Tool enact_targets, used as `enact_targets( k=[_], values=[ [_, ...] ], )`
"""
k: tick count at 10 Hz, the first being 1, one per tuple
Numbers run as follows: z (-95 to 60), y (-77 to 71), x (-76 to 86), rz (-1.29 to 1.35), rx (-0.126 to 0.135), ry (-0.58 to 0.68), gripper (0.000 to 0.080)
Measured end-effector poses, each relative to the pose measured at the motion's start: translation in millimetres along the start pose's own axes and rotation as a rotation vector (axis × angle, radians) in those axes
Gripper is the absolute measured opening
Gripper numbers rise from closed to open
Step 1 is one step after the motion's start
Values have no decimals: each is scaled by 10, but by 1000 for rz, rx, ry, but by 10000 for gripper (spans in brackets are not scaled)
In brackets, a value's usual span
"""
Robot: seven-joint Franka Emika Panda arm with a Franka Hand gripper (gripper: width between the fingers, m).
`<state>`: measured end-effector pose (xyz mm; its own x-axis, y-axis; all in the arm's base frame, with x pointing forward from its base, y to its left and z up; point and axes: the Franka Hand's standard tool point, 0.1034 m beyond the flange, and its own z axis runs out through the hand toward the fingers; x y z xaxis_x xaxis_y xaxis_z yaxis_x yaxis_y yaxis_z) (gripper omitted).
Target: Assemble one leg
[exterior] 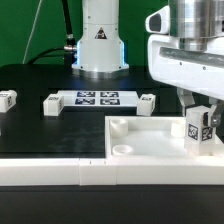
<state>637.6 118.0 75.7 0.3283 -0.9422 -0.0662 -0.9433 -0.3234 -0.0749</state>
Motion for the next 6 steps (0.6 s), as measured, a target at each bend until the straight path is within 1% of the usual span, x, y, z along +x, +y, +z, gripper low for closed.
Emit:
enact_targets(
  k=[1, 3, 5, 6],
  values=[
    [3, 0, -24, 81, 8, 5, 292],
    [0, -5, -44, 364, 10, 12, 292],
    [-2, -16, -45, 545, 18, 9, 292],
    [-3, -16, -39, 583, 18, 2, 292]
  ],
)
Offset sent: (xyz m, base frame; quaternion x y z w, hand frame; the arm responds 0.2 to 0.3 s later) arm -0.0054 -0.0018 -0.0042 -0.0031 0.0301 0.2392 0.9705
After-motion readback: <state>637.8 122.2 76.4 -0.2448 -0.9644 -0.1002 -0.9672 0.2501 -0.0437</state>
